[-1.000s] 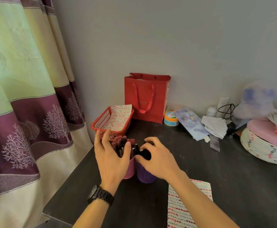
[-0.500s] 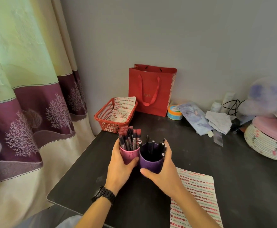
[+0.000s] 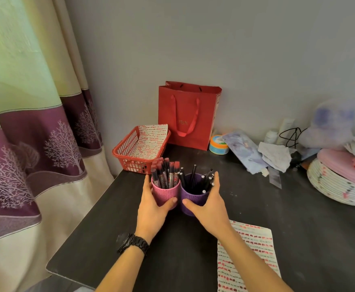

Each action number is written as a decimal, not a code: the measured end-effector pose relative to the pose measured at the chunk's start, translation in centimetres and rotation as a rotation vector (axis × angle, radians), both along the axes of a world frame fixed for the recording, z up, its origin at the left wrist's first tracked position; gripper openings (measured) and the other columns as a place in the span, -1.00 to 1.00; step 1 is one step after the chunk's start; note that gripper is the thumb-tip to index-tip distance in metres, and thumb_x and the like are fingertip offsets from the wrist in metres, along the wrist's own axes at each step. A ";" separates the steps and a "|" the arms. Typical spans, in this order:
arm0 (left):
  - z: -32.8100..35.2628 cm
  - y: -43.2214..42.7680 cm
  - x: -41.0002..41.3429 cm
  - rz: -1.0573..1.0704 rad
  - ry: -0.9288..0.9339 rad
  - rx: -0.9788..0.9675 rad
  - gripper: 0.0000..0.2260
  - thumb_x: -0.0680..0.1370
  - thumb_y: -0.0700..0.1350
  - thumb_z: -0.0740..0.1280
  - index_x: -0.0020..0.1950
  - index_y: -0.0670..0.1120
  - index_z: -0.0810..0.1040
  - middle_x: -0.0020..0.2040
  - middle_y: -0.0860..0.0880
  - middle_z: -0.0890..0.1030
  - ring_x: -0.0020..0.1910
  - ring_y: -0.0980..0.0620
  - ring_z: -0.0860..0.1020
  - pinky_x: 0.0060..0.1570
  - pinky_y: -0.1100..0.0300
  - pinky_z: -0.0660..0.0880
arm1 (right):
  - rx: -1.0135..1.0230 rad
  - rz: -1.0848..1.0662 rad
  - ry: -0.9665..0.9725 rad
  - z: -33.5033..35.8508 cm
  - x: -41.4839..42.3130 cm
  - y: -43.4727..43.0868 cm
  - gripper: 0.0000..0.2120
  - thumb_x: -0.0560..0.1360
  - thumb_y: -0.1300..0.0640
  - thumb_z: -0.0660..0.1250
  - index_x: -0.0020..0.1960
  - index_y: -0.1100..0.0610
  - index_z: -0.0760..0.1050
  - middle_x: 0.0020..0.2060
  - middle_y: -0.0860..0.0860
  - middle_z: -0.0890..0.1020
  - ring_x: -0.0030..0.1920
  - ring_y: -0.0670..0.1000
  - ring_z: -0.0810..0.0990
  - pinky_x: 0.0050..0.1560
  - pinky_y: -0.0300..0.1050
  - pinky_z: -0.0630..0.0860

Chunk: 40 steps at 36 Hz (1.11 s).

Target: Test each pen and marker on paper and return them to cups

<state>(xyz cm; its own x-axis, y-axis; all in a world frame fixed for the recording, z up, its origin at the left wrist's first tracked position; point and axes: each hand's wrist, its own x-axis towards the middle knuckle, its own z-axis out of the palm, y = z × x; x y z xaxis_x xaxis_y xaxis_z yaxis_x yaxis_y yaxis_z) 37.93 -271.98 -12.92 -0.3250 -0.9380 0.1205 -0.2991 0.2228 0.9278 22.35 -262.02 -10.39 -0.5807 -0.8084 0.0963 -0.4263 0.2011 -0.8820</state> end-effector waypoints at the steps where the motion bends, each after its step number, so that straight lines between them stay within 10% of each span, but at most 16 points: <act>1: -0.1 -0.1 0.0 -0.001 -0.005 0.000 -0.05 0.40 0.04 0.59 0.61 0.20 0.04 0.53 0.15 0.35 0.46 0.11 0.38 0.42 0.05 0.39 | 0.007 -0.003 -0.011 -0.1 -0.2 -0.1 0.25 0.31 -0.12 0.63 0.62 -0.17 -0.25 0.55 -0.09 0.33 0.50 0.01 0.38 0.43 -0.04 0.38; 8: 0.1 -0.4 0.1 -0.064 -0.011 -0.017 -0.21 0.45 0.04 0.55 0.56 0.18 0.19 0.40 0.23 0.42 0.36 0.20 0.42 0.32 0.21 0.38 | 0.005 -0.042 -0.003 -0.6 -0.3 -0.7 -0.15 0.32 -0.10 0.63 0.48 -0.07 0.26 0.36 -0.14 0.49 0.35 -0.05 0.50 0.24 -0.19 0.49; 24: 0.2 -0.2 0.9 -0.107 -0.094 -0.005 -0.12 0.47 0.15 0.50 0.63 0.15 0.03 0.54 0.10 0.36 0.48 0.06 0.38 0.36 0.16 0.34 | 0.014 -0.060 0.001 -0.9 0.2 -0.2 -0.09 0.25 -0.12 0.65 0.44 -0.08 0.22 0.38 -0.10 0.46 0.34 -0.01 0.51 0.23 -0.10 0.56; 30: -1.5 0.7 2.3 0.030 -0.798 -0.224 -0.13 0.54 0.48 0.03 0.67 -0.03 -0.05 0.66 0.00 0.04 0.64 -0.01 -0.03 0.60 -0.09 -0.06 | 0.042 -0.019 -0.023 -0.9 -0.1 0.4 -0.02 0.26 -0.12 0.65 0.51 -0.05 0.19 0.43 -0.07 0.45 0.38 0.01 0.49 0.29 -0.09 0.52; 40: -2.4 2.4 3.6 -0.023 -0.917 -0.214 -0.27 0.57 0.43 -0.17 0.66 0.09 -0.12 0.66 0.06 -0.12 0.63 0.02 -0.18 0.57 -0.09 -0.22 | -0.025 -0.009 -0.199 2.4 -1.0 6.0 -0.22 0.44 0.16 0.57 0.54 0.03 0.25 0.44 0.03 0.47 0.41 0.00 0.48 0.43 -0.04 0.42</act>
<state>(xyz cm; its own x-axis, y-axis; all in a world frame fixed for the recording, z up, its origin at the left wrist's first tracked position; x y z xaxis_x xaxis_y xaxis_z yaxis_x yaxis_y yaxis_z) 41.57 -269.62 -15.34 -0.3967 -0.9177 -0.0221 -0.8859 0.3764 0.2711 21.34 -255.99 -8.03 -0.5978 -0.8016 -0.0007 -0.2416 0.1810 -0.9533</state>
